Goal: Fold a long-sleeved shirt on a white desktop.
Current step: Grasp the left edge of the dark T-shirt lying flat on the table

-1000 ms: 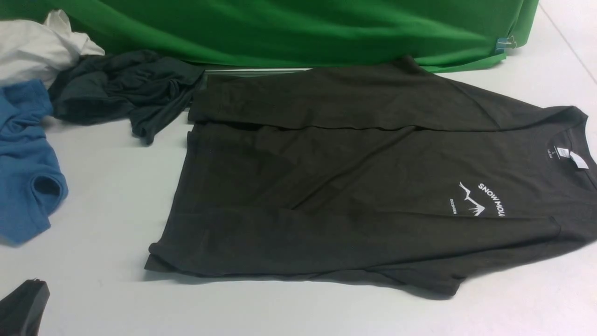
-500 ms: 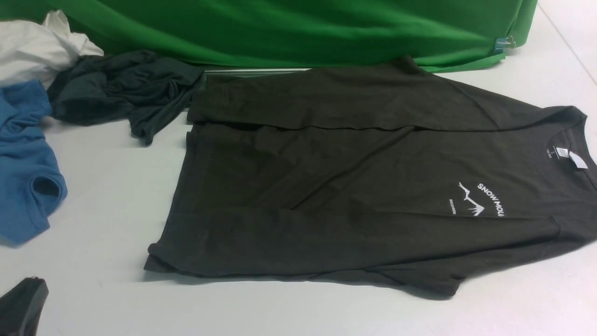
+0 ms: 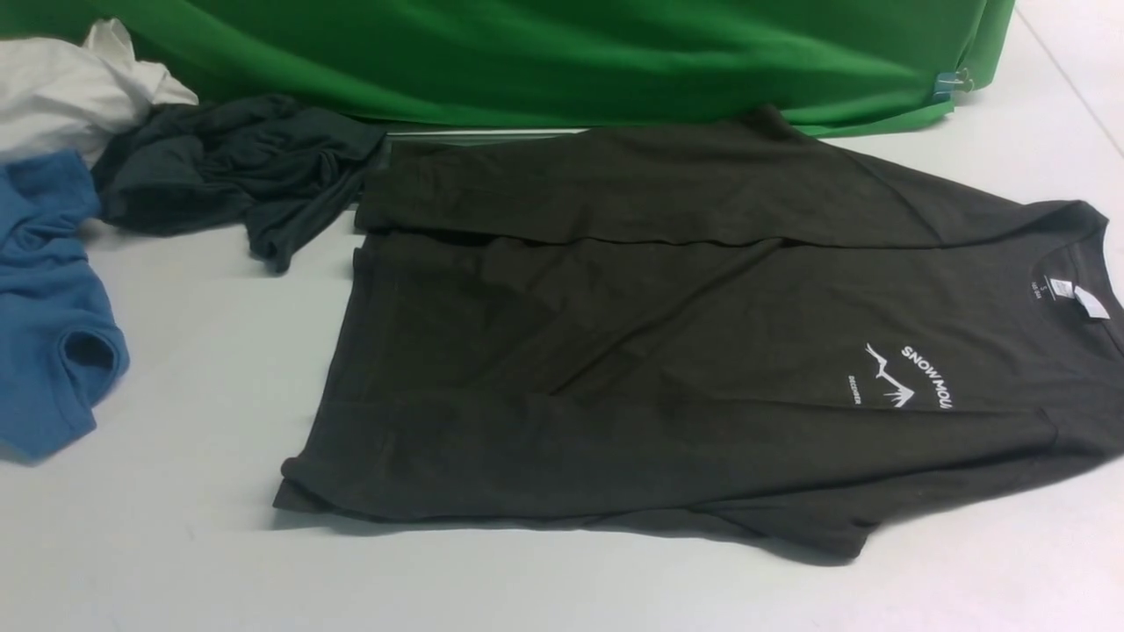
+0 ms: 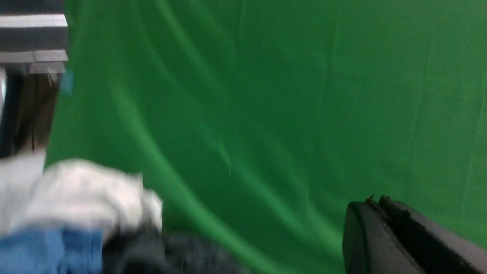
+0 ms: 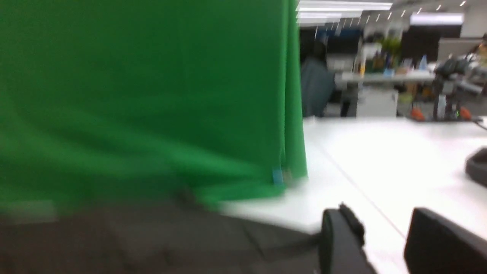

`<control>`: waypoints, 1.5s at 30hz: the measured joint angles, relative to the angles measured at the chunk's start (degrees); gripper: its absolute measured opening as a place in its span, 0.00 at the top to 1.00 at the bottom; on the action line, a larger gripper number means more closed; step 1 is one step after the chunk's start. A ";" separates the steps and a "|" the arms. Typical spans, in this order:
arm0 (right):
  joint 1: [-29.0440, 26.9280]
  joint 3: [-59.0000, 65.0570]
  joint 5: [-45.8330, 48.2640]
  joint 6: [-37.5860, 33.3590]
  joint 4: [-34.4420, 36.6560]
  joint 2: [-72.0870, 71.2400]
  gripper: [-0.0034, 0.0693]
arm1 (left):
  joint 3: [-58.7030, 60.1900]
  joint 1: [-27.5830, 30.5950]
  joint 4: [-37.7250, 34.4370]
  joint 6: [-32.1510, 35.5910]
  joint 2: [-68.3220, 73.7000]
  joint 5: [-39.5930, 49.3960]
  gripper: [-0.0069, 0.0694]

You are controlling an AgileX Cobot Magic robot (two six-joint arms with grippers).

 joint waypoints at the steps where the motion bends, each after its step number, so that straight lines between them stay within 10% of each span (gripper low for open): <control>1: 0.00 0.00 -3.79 5.13 0.00 0.00 0.62 | 0.00 0.00 -0.41 -0.76 0.00 -3.08 0.89; 14: 0.00 -6.59 -25.63 15.18 0.44 1.38 0.62 | -6.41 0.00 9.18 -3.70 -0.09 -18.62 0.89; 19: 0.00 -27.15 -17.36 15.11 2.65 10.29 0.62 | -23.81 0.00 14.12 -3.70 5.01 -8.87 0.89; 29: 0.00 -70.66 24.07 3.54 2.89 38.01 0.62 | -58.52 0.00 15.29 -3.85 31.32 38.12 0.89; 36: 0.14 -72.98 42.94 -0.53 2.94 49.83 0.62 | -61.27 0.00 13.41 -3.05 48.01 62.49 0.89; 45: 7.48 -60.65 46.63 -1.20 2.94 51.94 0.62 | -61.33 0.00 8.90 1.79 66.84 66.84 0.89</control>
